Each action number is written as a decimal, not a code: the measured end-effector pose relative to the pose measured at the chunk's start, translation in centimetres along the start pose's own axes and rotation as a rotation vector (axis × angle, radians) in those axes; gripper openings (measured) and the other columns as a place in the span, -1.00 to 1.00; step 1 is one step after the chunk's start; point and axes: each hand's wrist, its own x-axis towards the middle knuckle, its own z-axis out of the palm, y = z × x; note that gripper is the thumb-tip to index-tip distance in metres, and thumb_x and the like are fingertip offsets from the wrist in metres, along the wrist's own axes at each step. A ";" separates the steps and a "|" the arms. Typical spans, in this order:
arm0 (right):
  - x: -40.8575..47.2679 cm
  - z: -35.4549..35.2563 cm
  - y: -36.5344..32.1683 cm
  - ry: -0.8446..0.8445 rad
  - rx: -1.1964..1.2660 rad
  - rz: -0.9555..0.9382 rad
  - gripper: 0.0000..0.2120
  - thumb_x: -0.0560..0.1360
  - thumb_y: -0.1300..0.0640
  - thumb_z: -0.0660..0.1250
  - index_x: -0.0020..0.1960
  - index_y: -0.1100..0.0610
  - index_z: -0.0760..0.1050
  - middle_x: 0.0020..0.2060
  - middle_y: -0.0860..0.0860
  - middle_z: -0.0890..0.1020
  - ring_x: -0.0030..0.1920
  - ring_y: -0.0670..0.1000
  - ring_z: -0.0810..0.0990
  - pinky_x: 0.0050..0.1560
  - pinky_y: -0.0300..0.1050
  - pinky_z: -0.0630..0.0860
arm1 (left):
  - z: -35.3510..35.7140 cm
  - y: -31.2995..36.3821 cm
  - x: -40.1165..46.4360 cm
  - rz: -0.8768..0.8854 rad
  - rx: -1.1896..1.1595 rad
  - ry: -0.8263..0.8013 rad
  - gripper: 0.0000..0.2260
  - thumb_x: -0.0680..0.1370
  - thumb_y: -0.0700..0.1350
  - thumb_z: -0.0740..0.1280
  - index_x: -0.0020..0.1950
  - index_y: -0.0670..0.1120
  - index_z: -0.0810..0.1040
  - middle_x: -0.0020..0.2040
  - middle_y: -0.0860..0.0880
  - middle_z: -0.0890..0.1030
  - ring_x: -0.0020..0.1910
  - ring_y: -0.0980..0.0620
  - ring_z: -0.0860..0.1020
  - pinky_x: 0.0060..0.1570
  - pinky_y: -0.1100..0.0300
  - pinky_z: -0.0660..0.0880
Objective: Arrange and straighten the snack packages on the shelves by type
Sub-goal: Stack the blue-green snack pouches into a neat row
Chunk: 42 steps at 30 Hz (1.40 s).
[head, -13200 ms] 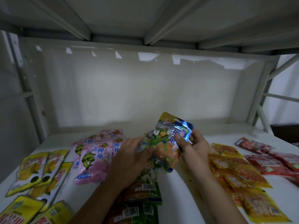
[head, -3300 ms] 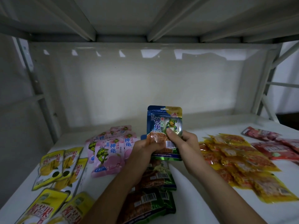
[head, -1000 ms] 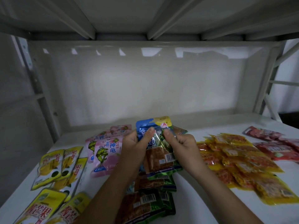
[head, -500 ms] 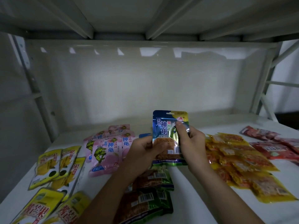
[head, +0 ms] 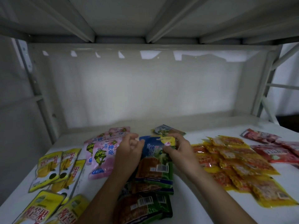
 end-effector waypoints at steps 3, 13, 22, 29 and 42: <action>0.1 0.2 0.5 -0.013 -0.341 -0.056 -0.83 0.60 0.13 0.39 0.16 -0.06 0.59 -0.03 -0.03 0.71 -0.07 0.03 0.70 -0.06 0.06 0.66 | 0.1 -0.8 0.2 0.096 0.164 0.010 -0.76 0.59 -0.09 0.36 0.25 -0.02 0.50 -0.18 0.05 0.53 -0.18 0.07 0.52 -0.16 0.20 0.42; 5.6 0.8 1.9 0.016 -0.759 0.021 -0.64 0.61 -0.11 0.30 -0.20 0.14 0.47 -0.31 0.06 0.55 -0.23 0.13 0.58 -0.23 -0.07 0.45 | 0.0 -1.4 2.6 0.199 0.455 -0.076 -0.96 0.61 -0.18 0.30 0.03 -0.10 0.54 -0.18 0.01 0.49 -0.18 0.04 0.45 -0.28 0.29 0.28; 6.2 2.3 2.1 -0.016 -0.504 0.120 -0.66 0.52 -0.01 0.50 -0.27 0.07 0.41 -0.35 0.02 0.50 -0.26 0.04 0.54 -0.28 -0.09 0.38 | 1.3 -4.4 3.7 0.363 1.015 -0.067 -0.63 0.62 0.19 0.18 0.12 -0.03 0.64 0.18 0.00 0.56 0.23 -0.05 0.47 0.21 0.02 0.38; 6.2 1.5 1.0 0.172 -0.104 0.018 -0.78 0.59 0.25 0.43 -0.14 0.15 0.42 -0.30 0.01 0.46 -0.24 0.00 0.48 -0.20 -0.13 0.41 | 1.2 -5.2 3.2 0.485 0.870 0.089 -0.61 0.53 0.15 0.26 0.03 -0.11 0.71 -0.06 -0.07 0.72 -0.04 -0.15 0.67 0.05 -0.05 0.56; 3.9 1.3 -2.0 0.023 0.546 -0.072 -0.85 0.66 0.28 0.30 0.20 0.31 0.48 -0.10 0.14 0.73 0.00 0.18 0.68 0.16 0.22 0.59 | 0.7 1.1 1.4 0.168 -0.227 -0.140 -0.93 0.61 -0.09 0.45 0.08 0.05 0.66 0.00 0.12 0.75 0.01 0.16 0.70 0.02 0.20 0.58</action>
